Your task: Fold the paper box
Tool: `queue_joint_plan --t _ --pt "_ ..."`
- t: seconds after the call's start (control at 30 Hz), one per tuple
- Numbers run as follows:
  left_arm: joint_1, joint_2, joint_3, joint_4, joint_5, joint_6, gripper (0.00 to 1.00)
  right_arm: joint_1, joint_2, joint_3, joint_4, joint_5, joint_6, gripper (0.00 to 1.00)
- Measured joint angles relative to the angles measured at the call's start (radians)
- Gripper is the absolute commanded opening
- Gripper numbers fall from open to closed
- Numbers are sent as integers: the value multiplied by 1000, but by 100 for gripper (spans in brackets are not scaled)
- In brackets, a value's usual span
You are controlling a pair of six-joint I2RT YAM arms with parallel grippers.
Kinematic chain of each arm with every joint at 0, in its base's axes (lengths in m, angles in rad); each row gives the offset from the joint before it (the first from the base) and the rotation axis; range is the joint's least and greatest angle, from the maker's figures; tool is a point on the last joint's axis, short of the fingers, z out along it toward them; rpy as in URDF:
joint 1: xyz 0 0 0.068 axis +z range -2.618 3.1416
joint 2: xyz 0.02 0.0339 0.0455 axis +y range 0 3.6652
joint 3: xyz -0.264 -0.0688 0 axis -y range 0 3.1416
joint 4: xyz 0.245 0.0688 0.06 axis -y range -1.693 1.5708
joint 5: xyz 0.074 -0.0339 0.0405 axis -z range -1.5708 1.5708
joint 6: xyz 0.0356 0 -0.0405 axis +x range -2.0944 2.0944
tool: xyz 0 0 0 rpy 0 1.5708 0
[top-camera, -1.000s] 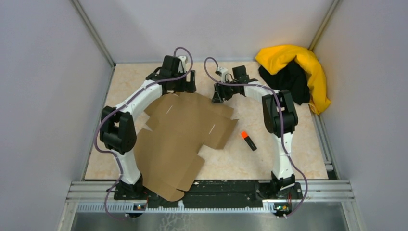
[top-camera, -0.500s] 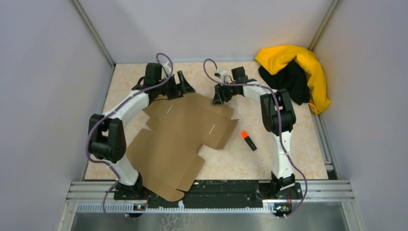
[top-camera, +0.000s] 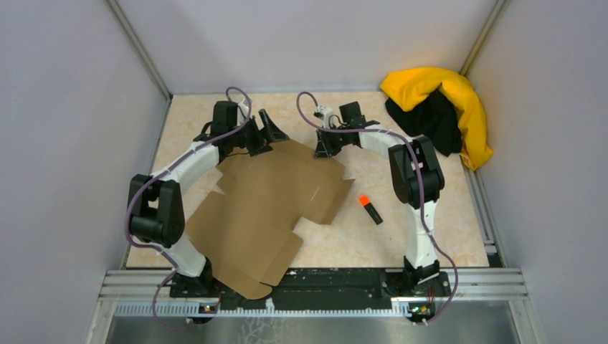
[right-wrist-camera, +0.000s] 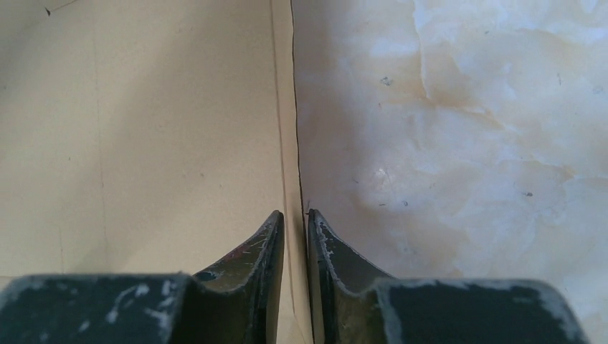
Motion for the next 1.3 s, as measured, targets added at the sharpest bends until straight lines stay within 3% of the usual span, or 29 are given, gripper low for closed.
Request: queue_joint_plan --t 0.13,0.33,0.67,0.97,1.3 --pt "0 -1 -17 0 -7 -6 96 17 -16 -1 -5 32 -2 7" --pt "0 -1 -27 0 -25 -55 97 76 -97 -67 -3 162 -11 0" --pt "-19 1 -73 24 -63 -204 90 203 -263 -231 93 372 -6 0" --pt "-29 5 -95 38 -100 -243 81 254 -363 -304 154 507 -4 0" --pt "-29 11 -95 41 -137 -254 85 315 -414 -308 172 609 -39 0"
